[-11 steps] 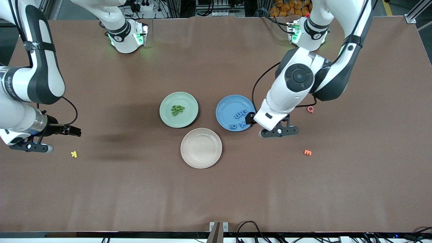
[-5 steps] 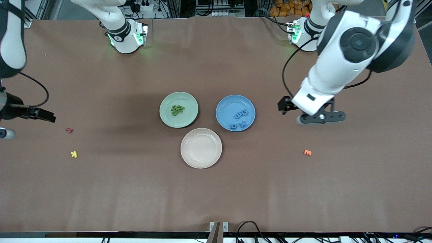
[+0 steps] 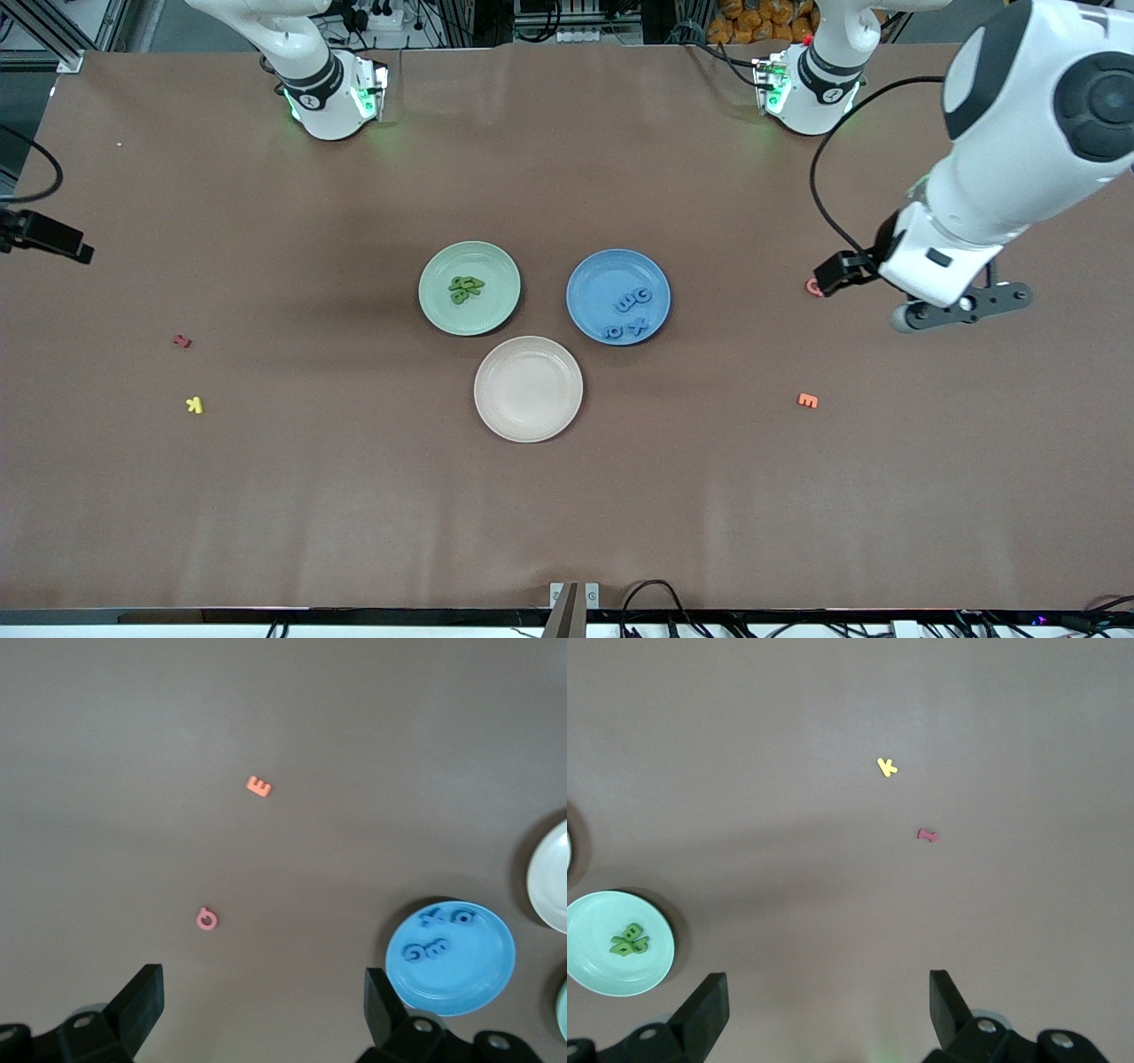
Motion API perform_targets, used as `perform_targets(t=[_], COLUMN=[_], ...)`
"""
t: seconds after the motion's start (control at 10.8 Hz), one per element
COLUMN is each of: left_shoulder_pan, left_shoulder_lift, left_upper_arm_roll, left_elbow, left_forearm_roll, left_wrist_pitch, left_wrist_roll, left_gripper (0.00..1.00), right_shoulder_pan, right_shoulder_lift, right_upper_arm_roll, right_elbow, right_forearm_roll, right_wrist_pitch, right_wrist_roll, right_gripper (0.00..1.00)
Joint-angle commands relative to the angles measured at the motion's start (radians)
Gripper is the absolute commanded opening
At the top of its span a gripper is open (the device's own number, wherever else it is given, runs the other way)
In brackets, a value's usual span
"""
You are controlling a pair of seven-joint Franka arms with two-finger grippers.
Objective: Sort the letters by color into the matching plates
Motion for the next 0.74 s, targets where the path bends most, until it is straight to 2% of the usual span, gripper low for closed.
perform_targets(t=[0.0, 0.28, 0.46, 0.65], left_shoulder_pan=[0.043, 0.043, 0.045, 0.045], left_shoulder_lift=[-0.011, -0.050, -0.086, -0.138], left_upper_arm_roll=[0.037, 0.096, 0.098, 0.098], left_elbow=[0.015, 0.004, -0.012, -0.072], left_forearm_roll=[-0.024, -0.026, -0.026, -0.026], left_wrist_pitch=[-0.027, -0.039, -0.056, -0.050], left_wrist_roll=[0.125, 0.162, 0.166, 0.165], left_gripper=[1.00, 1.00, 1.00, 1.00], right_shoulder_pan=[0.007, 0.031, 0.054, 0.073], right_shoulder_lift=[-0.065, -0.085, -0.111, -0.112], right_upper_arm_roll=[0.009, 0.008, 0.006, 0.006], right_elbow=[-0.001, -0.079, -0.156, -0.171], right_forearm_roll=[0.012, 0.010, 0.003, -0.005], right_wrist_pitch=[-0.059, 0.007, 0.071, 0.074], right_wrist_roll=[0.000, 0.007, 0.041, 0.052], right_gripper=[1.00, 1.00, 1.00, 1.00])
